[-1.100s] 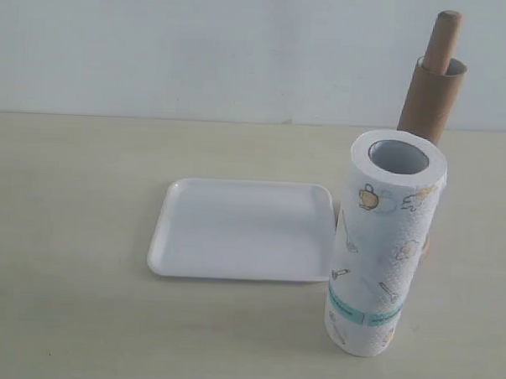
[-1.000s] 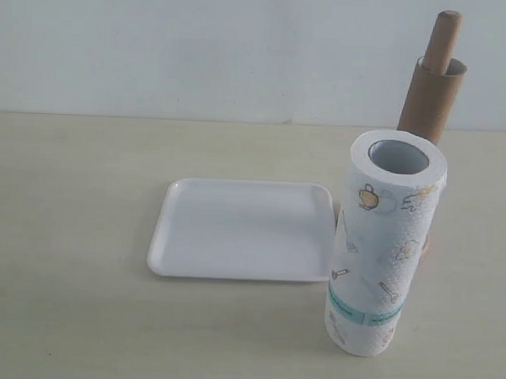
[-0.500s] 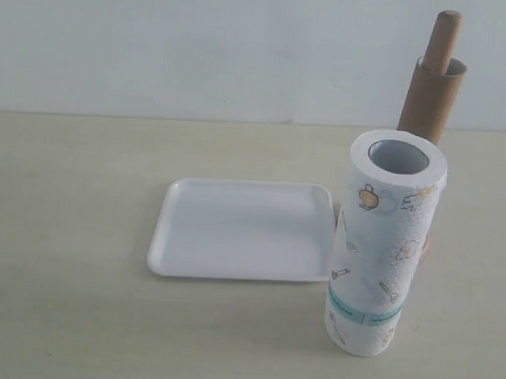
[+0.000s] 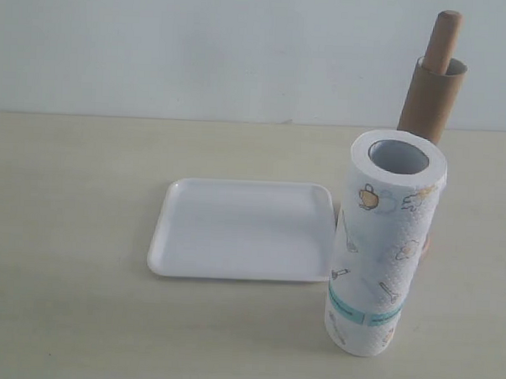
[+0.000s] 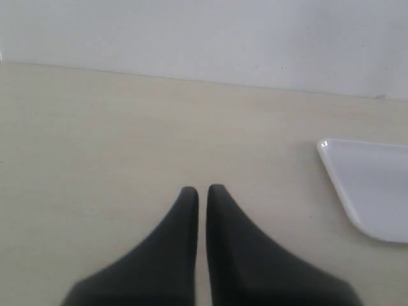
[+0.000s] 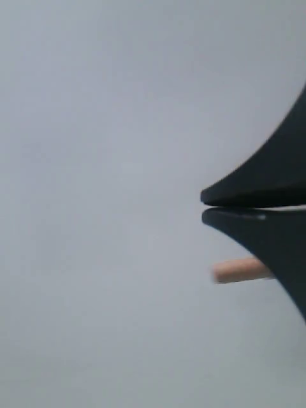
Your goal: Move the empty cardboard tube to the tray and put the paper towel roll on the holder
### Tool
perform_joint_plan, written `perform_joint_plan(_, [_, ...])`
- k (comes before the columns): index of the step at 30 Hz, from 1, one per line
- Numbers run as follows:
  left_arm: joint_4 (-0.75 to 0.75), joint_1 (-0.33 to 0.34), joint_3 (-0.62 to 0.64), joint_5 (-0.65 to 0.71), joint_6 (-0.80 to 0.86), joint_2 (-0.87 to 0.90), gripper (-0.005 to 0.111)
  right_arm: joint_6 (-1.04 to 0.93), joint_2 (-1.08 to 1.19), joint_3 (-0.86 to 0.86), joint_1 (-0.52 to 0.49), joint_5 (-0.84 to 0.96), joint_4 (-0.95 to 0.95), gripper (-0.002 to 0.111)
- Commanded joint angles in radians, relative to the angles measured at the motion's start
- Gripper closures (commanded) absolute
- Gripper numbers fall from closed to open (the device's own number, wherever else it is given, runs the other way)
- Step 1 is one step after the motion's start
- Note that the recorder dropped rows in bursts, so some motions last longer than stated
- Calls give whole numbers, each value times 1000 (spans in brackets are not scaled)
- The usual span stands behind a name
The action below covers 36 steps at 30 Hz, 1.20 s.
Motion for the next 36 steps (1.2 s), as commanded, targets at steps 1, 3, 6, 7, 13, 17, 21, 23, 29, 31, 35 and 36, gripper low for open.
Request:
perform_joint_plan(1, [-7,2,4,-1,5,-3,103,82,34,-53,-7,-139,-61,108])
perform_joint_plan(3, [-7,2,4,-1,5,-3,103,93,112,-86,-7,-108,-117,108])
perform_joint_plan(6, [-7,2,4,-1,5,-3,103,106,284,-141,-7,-57,-138,108])
perform_joint_plan(7, [-7,2,4,-1,5,-3,103,106,356,-154,-7,-61,-138,108])
perform_joint_plan(13, [-7,2,4,-1,5,-3,103,120,758,-189,-7,-172,-134,108])
perform_joint_plan(17, [-7,2,4,-1,5,-3,103,120,986,-189,-7,-283,-134,108])
perform_joint_plan(21, [-7,2,4,-1,5,-3,103,87,1161,-194,-7,-429,-134,108])
perform_joint_plan(23, [-7,2,4,-1,5,-3,103,49,1228,-212,-7,-483,-134,108])
perform_joint_plan(29, [-7,2,4,-1,5,-3,103,89,1403,-326,-7,-422,-273,97])
perform_joint_plan(31, [-7,2,4,-1,5,-3,103,111,1439,-371,-7,-377,-299,84])
perform_joint_plan(35, [-7,2,4,-1,5,-3,103,110,1470,-405,-12,-364,-317,51])
perform_joint_plan(36, [-7,2,4,-1,5,-3,103,104,1470,-410,-12,-362,-322,50])
